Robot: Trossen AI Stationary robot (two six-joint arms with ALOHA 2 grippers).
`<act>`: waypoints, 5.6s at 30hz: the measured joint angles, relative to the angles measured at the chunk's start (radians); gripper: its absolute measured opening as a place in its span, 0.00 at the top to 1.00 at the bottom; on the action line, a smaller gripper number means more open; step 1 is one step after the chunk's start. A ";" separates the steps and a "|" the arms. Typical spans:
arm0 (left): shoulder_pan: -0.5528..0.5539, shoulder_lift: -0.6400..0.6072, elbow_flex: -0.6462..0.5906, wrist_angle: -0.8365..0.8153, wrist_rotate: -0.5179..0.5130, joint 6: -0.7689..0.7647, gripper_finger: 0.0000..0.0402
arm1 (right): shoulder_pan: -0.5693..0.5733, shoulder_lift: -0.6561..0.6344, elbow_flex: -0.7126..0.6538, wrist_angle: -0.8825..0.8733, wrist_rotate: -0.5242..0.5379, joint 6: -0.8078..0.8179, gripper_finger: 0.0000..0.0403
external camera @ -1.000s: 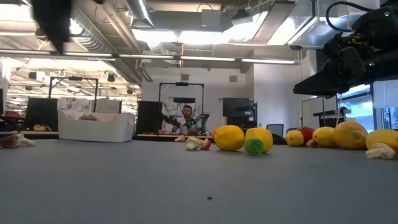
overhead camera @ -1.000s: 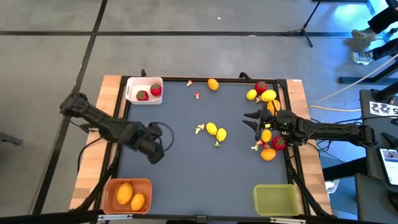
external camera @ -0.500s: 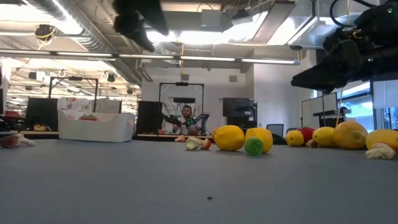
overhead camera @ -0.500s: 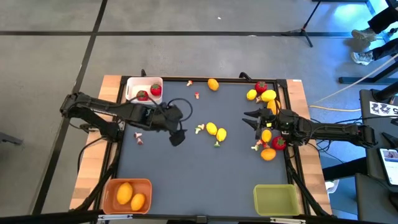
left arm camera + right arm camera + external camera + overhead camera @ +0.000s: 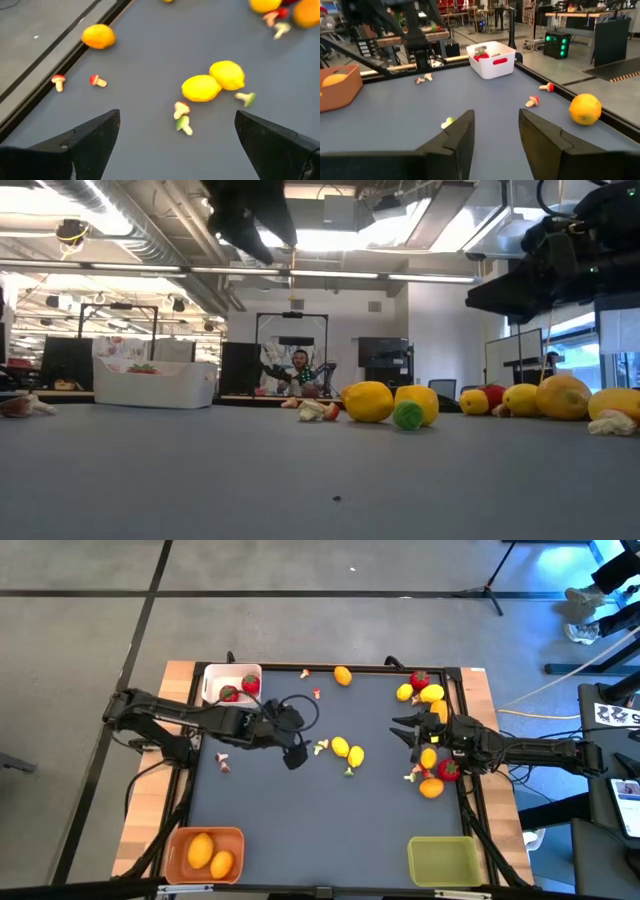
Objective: Sort produce into baskets
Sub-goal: Put the green mushroom into the yellow bin
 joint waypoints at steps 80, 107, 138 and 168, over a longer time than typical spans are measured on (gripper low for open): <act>-0.022 0.268 0.000 0.021 0.077 0.389 0.03 | 0.465 0.778 0.534 -1.141 -0.204 0.554 0.62; -0.027 0.268 0.000 0.005 0.077 0.378 0.03 | 0.472 0.833 0.626 -1.092 -0.186 0.522 0.94; -0.026 0.268 0.000 0.006 0.077 0.370 0.03 | 0.965 0.832 0.825 -1.079 -0.184 1.274 0.94; -0.026 0.268 0.000 0.033 0.076 0.462 0.03 | 1.369 0.957 0.826 -1.116 -0.156 2.012 0.90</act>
